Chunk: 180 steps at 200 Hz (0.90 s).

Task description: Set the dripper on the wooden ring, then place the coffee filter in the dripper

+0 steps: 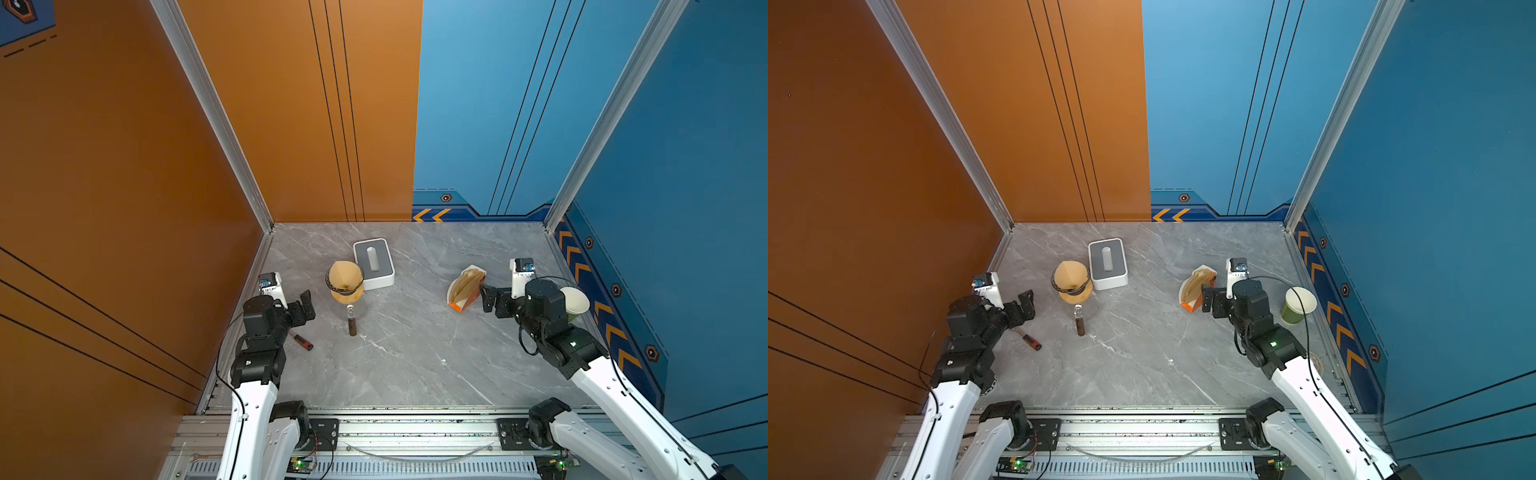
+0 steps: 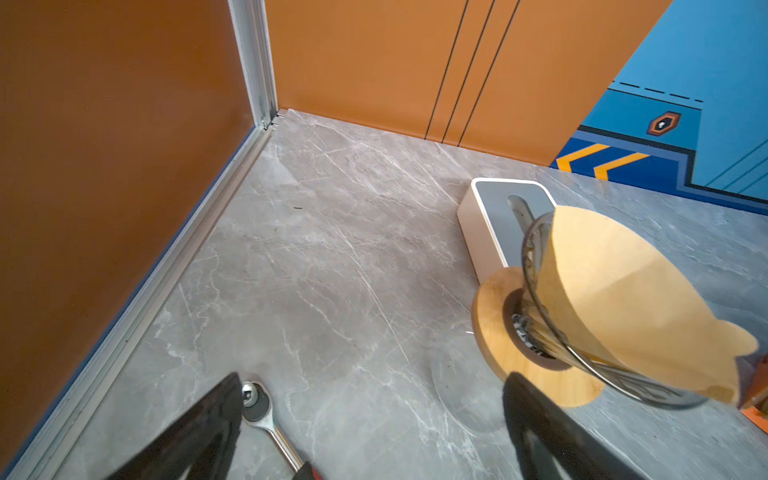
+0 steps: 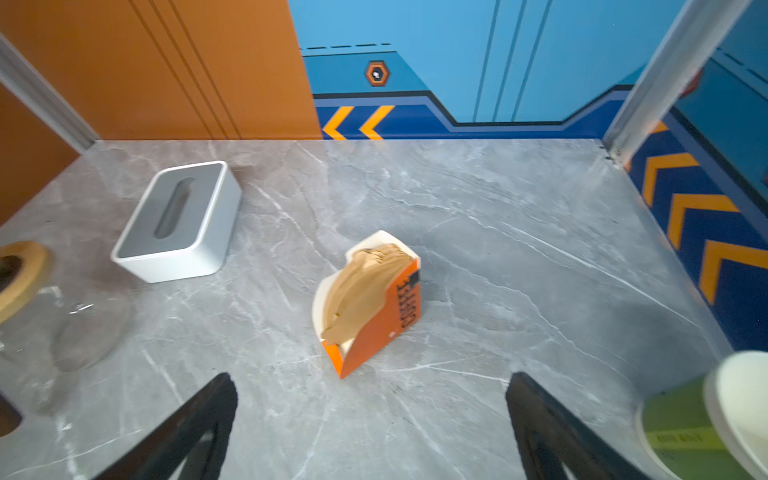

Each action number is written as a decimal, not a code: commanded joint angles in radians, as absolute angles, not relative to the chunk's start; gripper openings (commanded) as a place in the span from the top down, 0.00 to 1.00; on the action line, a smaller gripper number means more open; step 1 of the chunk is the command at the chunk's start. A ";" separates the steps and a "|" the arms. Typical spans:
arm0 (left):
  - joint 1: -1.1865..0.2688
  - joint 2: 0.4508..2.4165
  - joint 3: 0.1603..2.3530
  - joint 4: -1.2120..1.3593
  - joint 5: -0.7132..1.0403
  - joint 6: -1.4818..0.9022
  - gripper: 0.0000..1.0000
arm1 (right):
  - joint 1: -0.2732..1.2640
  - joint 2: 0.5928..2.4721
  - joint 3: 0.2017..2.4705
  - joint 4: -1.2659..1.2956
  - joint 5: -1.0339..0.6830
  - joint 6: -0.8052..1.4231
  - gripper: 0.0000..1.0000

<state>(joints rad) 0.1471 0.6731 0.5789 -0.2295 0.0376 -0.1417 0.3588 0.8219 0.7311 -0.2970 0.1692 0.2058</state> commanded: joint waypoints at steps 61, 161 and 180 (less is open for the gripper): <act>0.072 0.782 0.378 0.234 -0.145 -0.044 0.02 | 0.162 0.749 0.466 0.049 0.159 0.229 0.00; 0.030 0.982 0.241 0.637 -0.176 -0.011 0.02 | 0.073 0.847 0.368 0.254 0.190 0.190 0.00; 0.015 1.039 0.229 0.708 -0.179 -0.002 0.02 | 0.066 0.879 0.361 0.279 0.204 0.166 0.00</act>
